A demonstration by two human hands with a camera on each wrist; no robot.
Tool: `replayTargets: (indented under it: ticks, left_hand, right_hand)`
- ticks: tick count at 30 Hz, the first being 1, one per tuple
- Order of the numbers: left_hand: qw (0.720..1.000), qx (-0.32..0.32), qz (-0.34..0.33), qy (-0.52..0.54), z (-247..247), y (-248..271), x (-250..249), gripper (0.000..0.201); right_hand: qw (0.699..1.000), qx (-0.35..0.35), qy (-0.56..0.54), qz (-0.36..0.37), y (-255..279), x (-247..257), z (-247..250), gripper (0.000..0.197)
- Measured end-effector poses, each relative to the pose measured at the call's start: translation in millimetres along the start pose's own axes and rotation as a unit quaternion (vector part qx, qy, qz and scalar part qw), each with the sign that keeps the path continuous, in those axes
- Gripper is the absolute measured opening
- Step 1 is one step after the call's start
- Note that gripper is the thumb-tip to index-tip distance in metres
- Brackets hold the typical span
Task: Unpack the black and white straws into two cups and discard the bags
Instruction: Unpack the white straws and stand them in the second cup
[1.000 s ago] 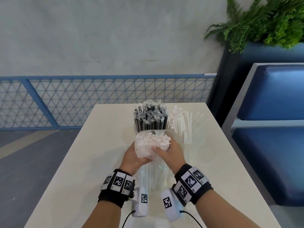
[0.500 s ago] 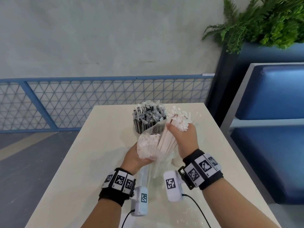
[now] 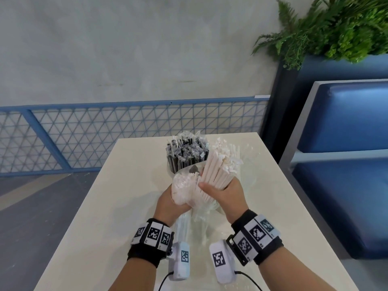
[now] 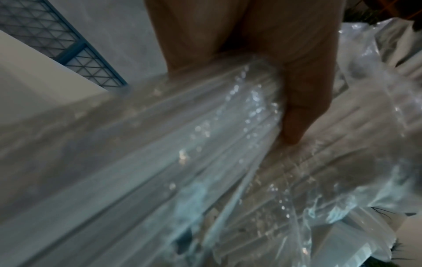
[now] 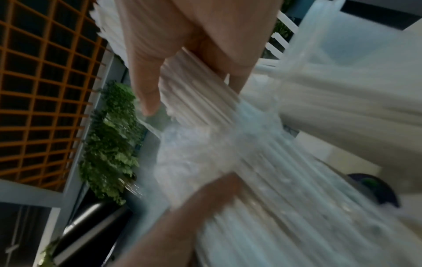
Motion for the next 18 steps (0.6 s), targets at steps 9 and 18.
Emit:
replayTargets:
  ticks: [9, 18]
  left_hand:
    - [1.0, 0.007, 0.0, -0.024, -2, 1, -7, 0.061]
    - [1.0, 0.026, -0.008, 0.001, -13, -3, -14, 0.074]
  right_hand:
    - [0.989, -0.147, -0.021, 0.004, -17, 18, 5, 0.028]
    - [0.954, -0.261, -0.151, -0.009, -36, 46, 28, 0.019]
Point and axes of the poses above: each hand's wrist, its own y-axis away from the middle knuckle, its own z-axis out of the back of the hand, x = y × z, the point moved 2 cm from there along -y, towards the middle knuckle, and after that the axes turned 4 degrees about z, right-handed, at the moved point
